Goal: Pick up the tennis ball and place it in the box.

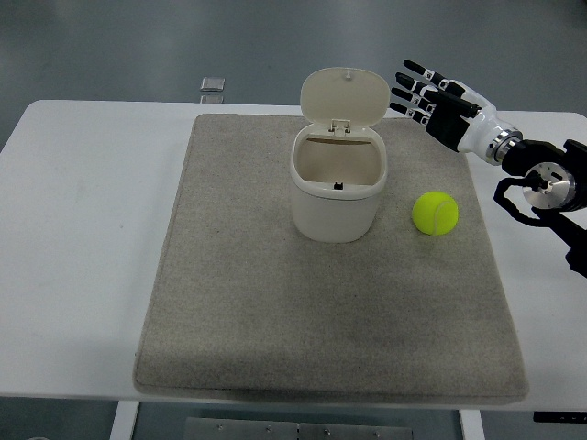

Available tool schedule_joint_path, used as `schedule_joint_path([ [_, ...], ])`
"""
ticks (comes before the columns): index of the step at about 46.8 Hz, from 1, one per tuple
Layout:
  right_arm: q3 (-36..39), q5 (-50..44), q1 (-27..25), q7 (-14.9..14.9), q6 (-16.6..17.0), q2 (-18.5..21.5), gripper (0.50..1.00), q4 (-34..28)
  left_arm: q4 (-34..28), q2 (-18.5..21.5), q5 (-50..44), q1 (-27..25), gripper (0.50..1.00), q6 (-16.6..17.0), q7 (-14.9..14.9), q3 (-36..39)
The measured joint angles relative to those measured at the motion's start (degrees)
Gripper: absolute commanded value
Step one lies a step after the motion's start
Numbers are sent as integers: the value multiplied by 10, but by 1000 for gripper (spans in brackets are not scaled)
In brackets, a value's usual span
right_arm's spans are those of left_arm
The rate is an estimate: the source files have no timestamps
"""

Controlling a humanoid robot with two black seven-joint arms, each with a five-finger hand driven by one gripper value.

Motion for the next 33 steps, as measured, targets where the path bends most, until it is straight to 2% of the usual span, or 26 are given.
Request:
schedule_joint_path([
  [33,7,3,2,1,-7,3,921,0,-1,0,0,-2,996,0,0,0],
])
